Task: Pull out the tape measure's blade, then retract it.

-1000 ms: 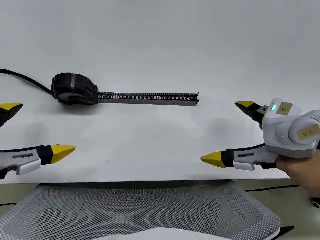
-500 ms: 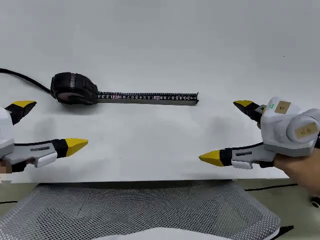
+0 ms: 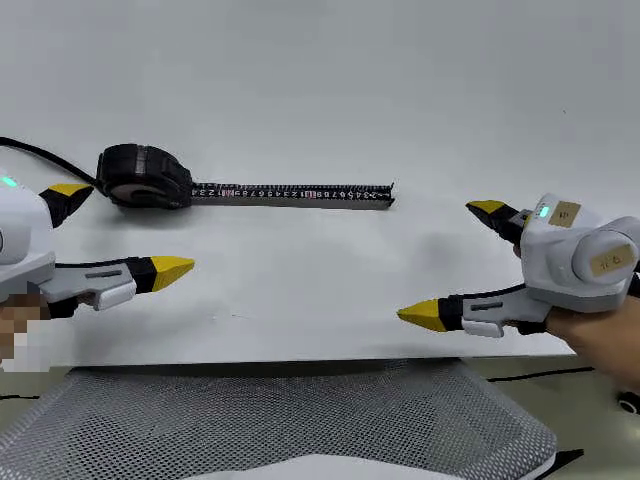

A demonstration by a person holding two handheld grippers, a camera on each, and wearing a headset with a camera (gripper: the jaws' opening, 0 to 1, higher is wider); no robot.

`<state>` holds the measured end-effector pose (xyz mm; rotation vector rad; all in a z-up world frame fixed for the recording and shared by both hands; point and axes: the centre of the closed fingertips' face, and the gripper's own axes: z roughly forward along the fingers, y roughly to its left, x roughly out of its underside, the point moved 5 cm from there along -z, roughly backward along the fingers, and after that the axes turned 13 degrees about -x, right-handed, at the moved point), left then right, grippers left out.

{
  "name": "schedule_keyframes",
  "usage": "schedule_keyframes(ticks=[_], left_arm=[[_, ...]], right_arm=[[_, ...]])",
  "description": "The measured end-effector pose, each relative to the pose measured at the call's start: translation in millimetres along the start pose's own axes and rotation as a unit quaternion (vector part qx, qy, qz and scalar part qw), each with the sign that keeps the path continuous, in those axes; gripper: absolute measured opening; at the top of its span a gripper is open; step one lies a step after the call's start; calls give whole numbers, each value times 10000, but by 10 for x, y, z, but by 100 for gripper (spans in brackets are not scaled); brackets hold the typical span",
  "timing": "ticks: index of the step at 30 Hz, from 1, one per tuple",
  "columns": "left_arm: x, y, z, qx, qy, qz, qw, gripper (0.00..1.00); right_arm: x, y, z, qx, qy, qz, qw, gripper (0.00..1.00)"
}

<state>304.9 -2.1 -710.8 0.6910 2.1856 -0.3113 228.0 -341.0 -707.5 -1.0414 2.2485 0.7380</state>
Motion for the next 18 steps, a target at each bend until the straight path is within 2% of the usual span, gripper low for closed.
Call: schedule_keyframes(ticks=[12, 18], left_arm=[[-64, 4, 70, -118, -74, -140, 9998, 87], [-72, -11, 105, -312, -61, -240, 9992, 86]], right_arm=[[-9, 4, 18, -13, -2, -6, 10000, 99], [-16, 2, 31, -40, -17, -5, 10000, 99]])
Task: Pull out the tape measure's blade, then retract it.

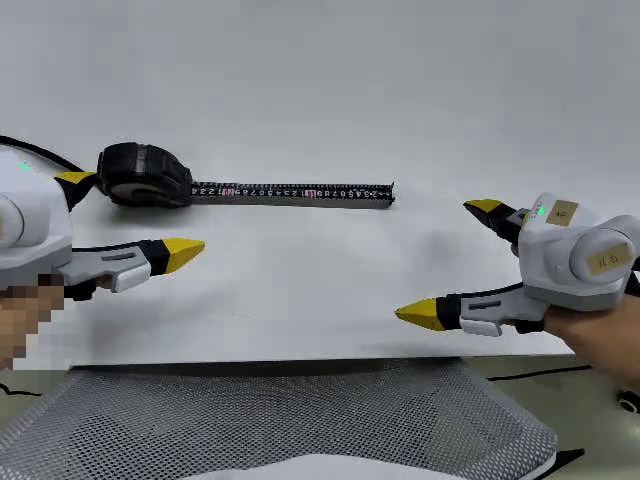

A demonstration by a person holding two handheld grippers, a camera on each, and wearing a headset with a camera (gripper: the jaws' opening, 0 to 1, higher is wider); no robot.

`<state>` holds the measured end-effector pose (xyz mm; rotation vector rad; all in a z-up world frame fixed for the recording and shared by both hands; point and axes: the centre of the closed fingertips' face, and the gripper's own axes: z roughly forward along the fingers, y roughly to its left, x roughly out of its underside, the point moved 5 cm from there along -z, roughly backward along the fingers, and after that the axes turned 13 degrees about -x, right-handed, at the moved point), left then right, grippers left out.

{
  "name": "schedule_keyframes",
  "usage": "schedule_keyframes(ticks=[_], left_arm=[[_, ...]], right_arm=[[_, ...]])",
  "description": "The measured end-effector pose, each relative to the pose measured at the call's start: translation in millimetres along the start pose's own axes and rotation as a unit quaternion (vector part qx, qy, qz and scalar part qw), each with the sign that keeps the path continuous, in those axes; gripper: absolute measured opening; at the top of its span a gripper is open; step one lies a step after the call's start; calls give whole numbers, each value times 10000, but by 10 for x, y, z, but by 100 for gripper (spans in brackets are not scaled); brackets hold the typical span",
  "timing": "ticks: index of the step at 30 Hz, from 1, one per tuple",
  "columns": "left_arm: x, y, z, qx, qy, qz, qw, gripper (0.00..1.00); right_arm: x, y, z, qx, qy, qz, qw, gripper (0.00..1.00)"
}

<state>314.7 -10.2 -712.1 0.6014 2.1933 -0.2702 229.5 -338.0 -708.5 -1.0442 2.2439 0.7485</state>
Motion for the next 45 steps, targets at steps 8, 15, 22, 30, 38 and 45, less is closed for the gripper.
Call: schedule_keyframes(ticks=[8, 15, 22, 30, 38, 45], left_arm=[[-34, 7, 31, -216, 14, -304, 9993, 84], [-46, -6, 66, -456, -18, -482, 9978, 84], [-76, 16, 130, -660, 9, -717, 9952, 81], [-105, 40, 221, -965, 21, -798, 9921, 78], [-103, 56, 251, -1234, -4, -877, 9885, 76], [-114, 77, 293, -1436, -8, -1143, 9830, 74]], right_arm=[[-2, -22, 3, 11, -14, -4, 10000, 99], [-15, -79, 17, 4, -18, -14, 10000, 99], [-45, -122, 33, -52, 13, -47, 10000, 95], [-100, -201, 61, -111, 71, -156, 9998, 88], [-142, -277, 84, -144, 114, -283, 9994, 82], [-178, -346, 131, -207, 203, -443, 9986, 75]])
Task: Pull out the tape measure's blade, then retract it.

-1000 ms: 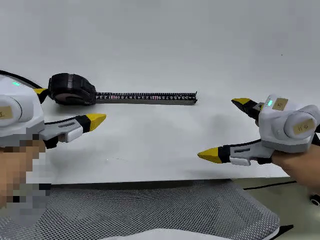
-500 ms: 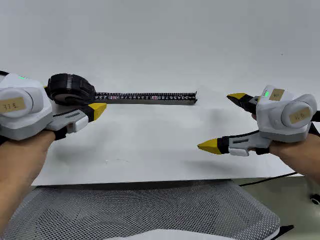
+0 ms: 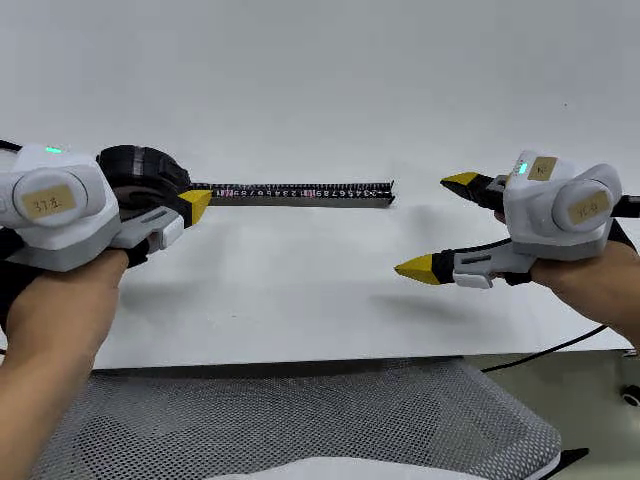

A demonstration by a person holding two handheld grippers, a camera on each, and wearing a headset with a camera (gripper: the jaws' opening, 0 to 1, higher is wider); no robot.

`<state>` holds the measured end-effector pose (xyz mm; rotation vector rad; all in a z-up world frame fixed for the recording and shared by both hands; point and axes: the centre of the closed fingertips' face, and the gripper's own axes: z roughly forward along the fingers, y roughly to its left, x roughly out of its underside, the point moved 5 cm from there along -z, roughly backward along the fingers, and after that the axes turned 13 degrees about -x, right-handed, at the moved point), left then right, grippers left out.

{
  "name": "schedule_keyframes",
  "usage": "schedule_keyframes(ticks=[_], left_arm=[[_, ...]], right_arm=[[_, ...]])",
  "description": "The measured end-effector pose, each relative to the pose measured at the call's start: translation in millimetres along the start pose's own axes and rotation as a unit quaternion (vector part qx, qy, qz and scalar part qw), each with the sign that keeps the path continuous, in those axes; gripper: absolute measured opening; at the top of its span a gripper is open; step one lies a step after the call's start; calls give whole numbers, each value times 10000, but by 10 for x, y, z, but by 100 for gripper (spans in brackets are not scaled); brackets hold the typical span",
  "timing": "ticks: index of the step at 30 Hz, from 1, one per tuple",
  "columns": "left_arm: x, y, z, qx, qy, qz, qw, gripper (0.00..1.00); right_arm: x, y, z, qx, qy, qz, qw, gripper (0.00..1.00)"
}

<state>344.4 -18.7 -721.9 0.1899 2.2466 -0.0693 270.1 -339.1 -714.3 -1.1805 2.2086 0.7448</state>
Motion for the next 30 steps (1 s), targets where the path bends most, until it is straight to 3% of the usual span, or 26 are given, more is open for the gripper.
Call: schedule_keyframes(ticks=[7, 30], left_arm=[[12, 11, 31, -226, 1, 97, 9997, 70], [-14, 68, 120, -521, -6, -240, 9984, 62]], right_arm=[[-15, -61, 33, -54, 62, -69, 9999, 72], [-123, -233, 168, -204, 92, -280, 9994, 56]])
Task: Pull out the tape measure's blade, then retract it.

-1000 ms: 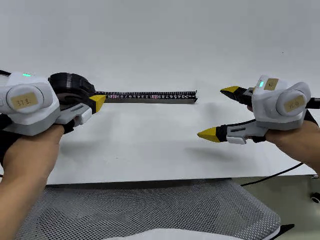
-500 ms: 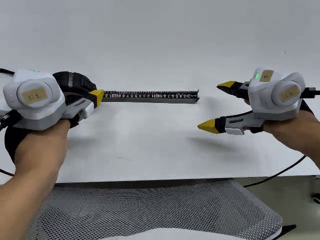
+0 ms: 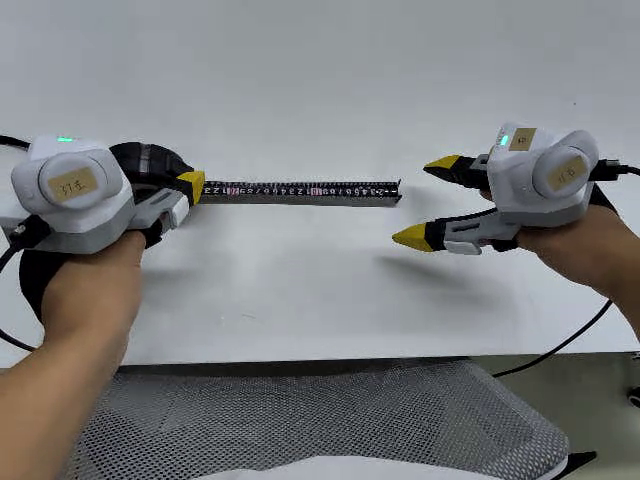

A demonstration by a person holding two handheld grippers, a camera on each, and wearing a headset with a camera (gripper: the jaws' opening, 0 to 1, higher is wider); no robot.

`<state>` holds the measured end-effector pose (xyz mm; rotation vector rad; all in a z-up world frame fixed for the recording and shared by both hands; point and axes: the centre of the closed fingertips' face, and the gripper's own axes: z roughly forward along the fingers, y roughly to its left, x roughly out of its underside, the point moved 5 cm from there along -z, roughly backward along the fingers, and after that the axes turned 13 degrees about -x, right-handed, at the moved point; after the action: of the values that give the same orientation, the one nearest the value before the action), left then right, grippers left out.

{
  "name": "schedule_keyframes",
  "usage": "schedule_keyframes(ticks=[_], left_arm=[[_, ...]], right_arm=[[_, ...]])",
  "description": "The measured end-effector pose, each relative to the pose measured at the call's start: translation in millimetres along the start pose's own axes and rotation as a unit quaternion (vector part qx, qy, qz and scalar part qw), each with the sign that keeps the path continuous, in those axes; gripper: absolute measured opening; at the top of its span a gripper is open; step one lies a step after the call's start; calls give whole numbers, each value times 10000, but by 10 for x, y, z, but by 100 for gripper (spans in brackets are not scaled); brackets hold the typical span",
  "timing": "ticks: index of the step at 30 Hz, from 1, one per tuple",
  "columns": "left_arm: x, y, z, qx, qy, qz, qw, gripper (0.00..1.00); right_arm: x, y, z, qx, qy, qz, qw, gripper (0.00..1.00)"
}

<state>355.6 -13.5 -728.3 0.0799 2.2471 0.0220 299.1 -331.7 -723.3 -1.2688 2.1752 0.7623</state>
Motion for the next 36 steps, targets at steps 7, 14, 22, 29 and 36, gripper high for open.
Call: schedule_keyframes(ticks=[7, 14, 22, 29, 36], left_arm=[[1, 2, 8, 16, 8, -17, 10000, 62], [0, 4, 11, 29, 43, -12, 10000, 62], [4, 9, 16, 57, 34, -29, 10000, 62], [6, 8, 13, 57, 32, -30, 10000, 62], [6, 7, 14, 65, 35, -29, 10000, 62]], right_arm=[[-5, -31, 29, -41, 49, -63, 10000, 53], [-13, -75, 69, -84, 71, -96, 9999, 49], [-24, -160, 171, -142, 256, -286, 9992, 36], [-26, -240, 233, -246, 298, -358, 9986, 26], [8, -282, 267, -359, 405, -430, 9976, 20]])
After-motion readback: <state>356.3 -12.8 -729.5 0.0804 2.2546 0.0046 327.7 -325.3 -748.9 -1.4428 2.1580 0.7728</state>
